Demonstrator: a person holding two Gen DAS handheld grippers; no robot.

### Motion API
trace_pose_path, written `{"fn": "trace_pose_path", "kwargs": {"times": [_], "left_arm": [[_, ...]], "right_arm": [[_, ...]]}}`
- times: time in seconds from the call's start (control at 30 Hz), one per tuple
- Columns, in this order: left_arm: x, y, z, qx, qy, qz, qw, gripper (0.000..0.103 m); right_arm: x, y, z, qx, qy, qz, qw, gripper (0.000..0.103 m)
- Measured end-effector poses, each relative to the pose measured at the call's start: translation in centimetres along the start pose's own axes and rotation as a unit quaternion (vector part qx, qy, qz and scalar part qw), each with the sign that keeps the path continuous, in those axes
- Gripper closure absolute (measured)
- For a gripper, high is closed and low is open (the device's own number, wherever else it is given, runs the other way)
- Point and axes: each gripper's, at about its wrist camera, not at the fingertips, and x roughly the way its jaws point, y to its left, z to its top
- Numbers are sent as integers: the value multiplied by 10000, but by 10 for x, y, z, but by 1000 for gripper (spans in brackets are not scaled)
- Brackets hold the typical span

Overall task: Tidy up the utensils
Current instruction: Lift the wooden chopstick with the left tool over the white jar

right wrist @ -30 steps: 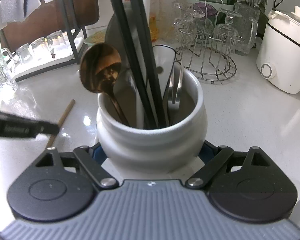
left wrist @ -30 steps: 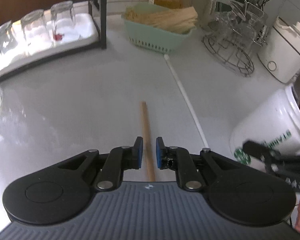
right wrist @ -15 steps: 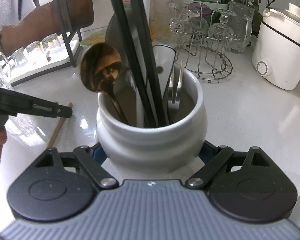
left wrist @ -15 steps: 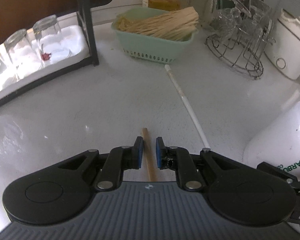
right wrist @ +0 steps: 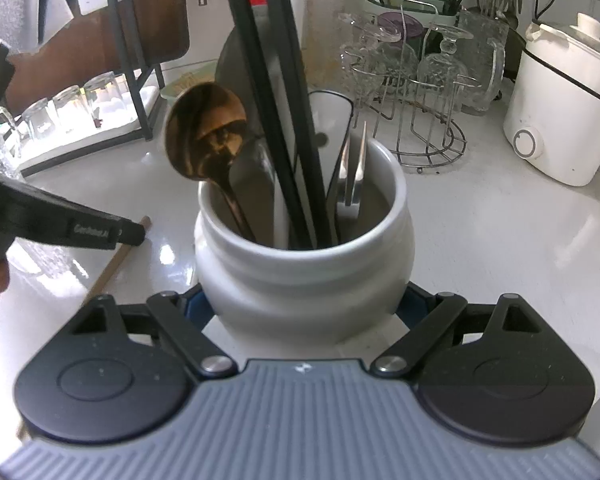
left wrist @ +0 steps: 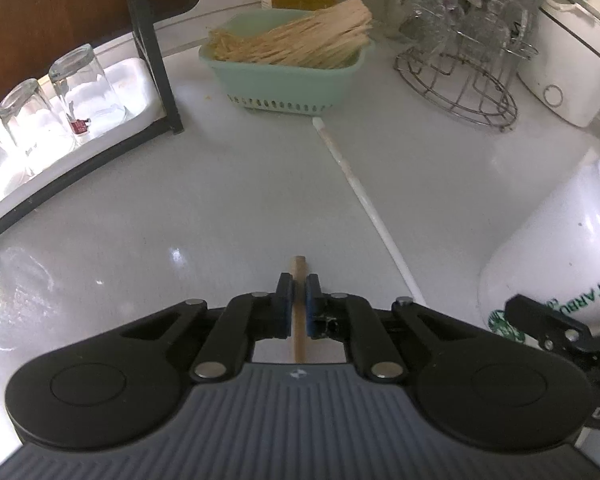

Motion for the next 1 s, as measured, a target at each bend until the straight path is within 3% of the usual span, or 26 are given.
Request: {"fn": "trace_pose_path", "kwargs": {"times": [0.6,1.0], "left_arm": [[-105,-34,37,-287,-767,-250,9963,96],[-159,-50,39,-371,-1254,-462,9903,96]], "right_arm": [[7,-13,13,-418,368,458,9974,11],[11,-18,16,-565,415,594,9958,11]]}}
